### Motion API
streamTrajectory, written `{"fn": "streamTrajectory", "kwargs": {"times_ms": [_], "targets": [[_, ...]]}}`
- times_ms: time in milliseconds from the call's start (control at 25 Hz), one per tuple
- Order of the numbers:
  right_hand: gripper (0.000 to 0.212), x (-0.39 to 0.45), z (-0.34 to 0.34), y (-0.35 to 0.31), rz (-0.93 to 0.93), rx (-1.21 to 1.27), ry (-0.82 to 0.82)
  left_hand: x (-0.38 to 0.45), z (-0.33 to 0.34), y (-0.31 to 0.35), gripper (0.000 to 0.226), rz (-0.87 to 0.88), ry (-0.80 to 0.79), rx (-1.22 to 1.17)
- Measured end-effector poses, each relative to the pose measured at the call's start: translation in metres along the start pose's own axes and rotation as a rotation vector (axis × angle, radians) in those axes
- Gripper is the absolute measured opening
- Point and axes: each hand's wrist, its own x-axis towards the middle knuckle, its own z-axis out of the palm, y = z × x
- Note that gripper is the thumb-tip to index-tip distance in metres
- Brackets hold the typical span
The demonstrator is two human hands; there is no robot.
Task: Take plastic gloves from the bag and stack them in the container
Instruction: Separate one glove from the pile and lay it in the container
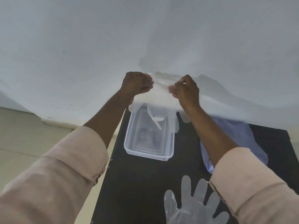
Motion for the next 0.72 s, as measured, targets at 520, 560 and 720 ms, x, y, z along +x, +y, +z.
{"fn": "streamTrajectory", "kwargs": {"times_ms": [520,560,720], "targets": [[0.019,-0.061,0.028,0.071,-0.208,0.15,0.144,-0.037,-0.012,-0.061,0.02,0.212,0.027,-0.02],[0.019,-0.065,0.031,0.087,-0.175,0.116,0.13,-0.036,-0.015,-0.075,0.021,0.173,0.045,0.004],[0.019,-0.071,0.038,0.109,-0.129,-0.02,0.112,-0.031,-0.014,-0.11,0.014,0.054,0.092,0.128]]}}
